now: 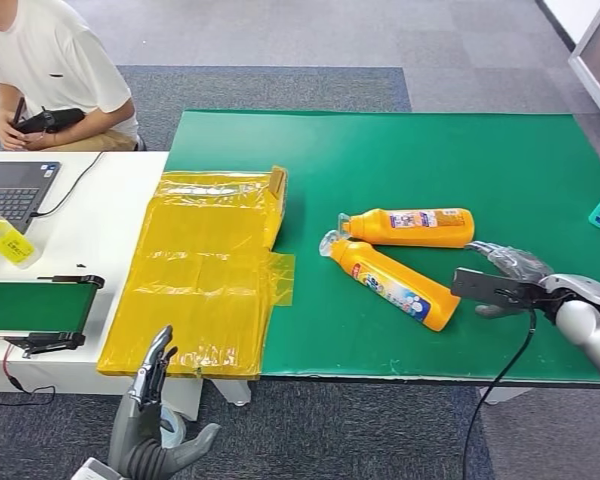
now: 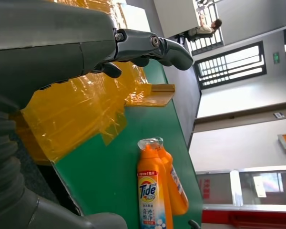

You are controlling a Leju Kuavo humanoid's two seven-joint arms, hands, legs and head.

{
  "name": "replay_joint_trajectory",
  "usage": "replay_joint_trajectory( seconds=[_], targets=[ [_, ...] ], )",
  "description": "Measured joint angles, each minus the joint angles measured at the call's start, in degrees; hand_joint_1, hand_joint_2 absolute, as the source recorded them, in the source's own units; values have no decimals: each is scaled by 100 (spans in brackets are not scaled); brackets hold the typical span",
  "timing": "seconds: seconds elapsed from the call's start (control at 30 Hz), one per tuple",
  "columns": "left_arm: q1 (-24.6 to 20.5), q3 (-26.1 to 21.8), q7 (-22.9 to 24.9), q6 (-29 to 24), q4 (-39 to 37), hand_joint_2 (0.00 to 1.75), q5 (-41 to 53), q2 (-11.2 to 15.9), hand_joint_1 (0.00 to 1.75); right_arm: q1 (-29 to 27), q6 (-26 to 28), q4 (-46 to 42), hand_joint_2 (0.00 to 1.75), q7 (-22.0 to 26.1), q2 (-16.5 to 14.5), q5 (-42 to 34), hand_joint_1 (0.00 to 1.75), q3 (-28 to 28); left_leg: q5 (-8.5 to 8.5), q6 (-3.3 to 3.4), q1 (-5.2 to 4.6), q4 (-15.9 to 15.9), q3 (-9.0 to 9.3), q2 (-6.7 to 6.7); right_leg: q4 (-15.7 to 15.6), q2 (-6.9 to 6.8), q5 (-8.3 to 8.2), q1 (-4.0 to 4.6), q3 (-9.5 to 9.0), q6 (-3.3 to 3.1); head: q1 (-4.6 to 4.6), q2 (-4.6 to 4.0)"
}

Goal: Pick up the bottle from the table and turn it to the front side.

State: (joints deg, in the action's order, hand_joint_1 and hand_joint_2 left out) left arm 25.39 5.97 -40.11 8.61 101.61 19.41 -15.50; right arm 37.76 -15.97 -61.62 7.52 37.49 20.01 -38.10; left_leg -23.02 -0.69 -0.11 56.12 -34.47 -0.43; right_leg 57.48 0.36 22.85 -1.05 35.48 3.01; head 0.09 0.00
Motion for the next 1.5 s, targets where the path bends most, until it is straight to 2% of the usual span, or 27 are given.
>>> replay_joint_trajectory(
  seconds=[0.23,0.5,0.6,0.7,0.83,1.07,1.33,1.5],
  targets=[
    [27,-64,0,28,0,175,-15,-67,0,-29,-165,-300,175,-139,248,-31,0,113,1,-1,0,0,0,0,0,0,-1,0,-1,1,-1,0],
    [167,-275,0,200,82,175,23,-252,0,54,-839,-857,175,-785,500,-523,0,71,1,0,0,0,-2,0,0,0,-1,0,0,2,1,0],
    [206,-367,0,245,126,175,55,-324,0,107,-814,-1013,175,-940,539,-640,0,8,1,-1,0,0,-3,0,0,0,-1,0,-1,2,0,0],
    [263,-443,1,223,202,175,33,-388,0,95,-551,-1122,175,-1225,461,-611,0,-62,1,-1,1,-1,-5,1,1,1,-1,1,-1,1,0,0],
    [338,-505,37,163,335,175,-42,-437,0,-6,-211,-1202,175,-1502,70,-285,0,-206,2,-3,2,-2,1,4,1,3,-1,2,0,1,-1,0],
    [404,-576,77,102,450,175,-98,-478,0,-111,-83,-1256,175,-1553,-414,71,0,-372,5,-1,2,-2,-5,1,3,0,-2,3,0,1,1,0],
    [401,-648,126,17,532,175,-342,-505,0,-295,270,-1019,175,-1693,-1767,777,0,-479,10,-11,9,-2,-4,3,6,2,0,11,4,-3,-2,0],
    [369,-707,98,18,540,175,-554,-508,0,-98,60,-676,175,-1810,-2294,723,0,-507,12,-12,9,-2,-5,3,7,3,0,11,4,-2,-1,0]
  ],
)
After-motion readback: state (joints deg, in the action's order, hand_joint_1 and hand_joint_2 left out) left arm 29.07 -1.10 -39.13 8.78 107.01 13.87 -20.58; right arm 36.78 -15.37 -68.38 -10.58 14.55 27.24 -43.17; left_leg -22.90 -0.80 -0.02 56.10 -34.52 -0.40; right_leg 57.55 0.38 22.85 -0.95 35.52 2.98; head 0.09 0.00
